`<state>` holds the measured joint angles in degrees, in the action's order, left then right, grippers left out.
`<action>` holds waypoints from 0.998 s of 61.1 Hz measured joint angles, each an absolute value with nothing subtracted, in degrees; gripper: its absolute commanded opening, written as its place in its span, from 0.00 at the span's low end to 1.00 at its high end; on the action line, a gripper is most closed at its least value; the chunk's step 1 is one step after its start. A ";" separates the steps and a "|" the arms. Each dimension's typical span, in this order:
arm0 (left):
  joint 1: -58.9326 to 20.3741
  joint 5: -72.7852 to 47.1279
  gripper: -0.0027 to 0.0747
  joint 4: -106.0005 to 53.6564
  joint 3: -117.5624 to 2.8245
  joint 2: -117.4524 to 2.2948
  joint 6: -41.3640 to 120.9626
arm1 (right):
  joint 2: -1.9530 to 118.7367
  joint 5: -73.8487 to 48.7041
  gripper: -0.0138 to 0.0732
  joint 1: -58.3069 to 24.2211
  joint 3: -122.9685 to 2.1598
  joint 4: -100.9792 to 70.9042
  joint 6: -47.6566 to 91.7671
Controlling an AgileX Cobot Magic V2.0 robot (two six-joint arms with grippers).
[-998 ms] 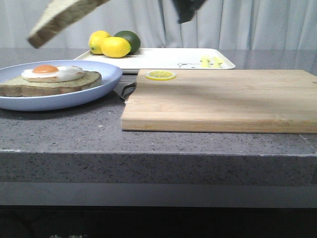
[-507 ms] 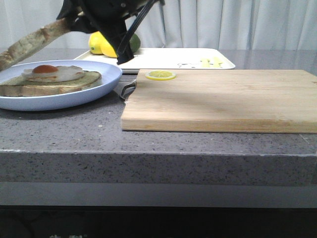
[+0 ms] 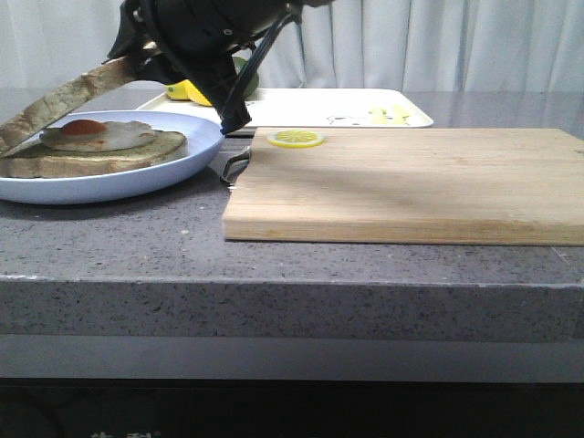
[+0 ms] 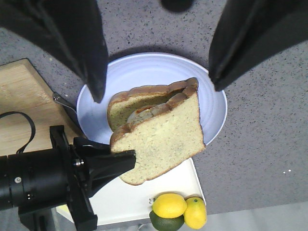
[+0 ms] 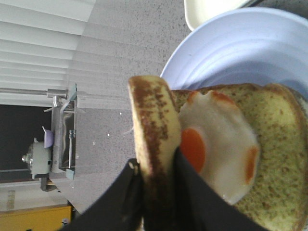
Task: Place bread and move sandwich to tray
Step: 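Lower the bread onto the egg and open the right gripper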
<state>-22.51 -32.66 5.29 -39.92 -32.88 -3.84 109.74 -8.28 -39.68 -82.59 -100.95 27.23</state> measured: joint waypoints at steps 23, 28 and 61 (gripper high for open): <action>-22.51 -32.60 0.60 5.29 -39.92 -32.88 -3.84 | 109.52 -10.51 0.63 -39.48 -82.72 -88.18 27.23; -22.51 -32.52 0.60 5.29 -39.92 -32.88 -3.84 | 108.63 -12.84 0.63 -38.56 -82.72 -83.77 27.35; -22.51 -32.47 0.60 5.29 -39.92 -32.88 -3.84 | 90.99 -43.28 0.62 -22.55 -82.72 -33.45 11.44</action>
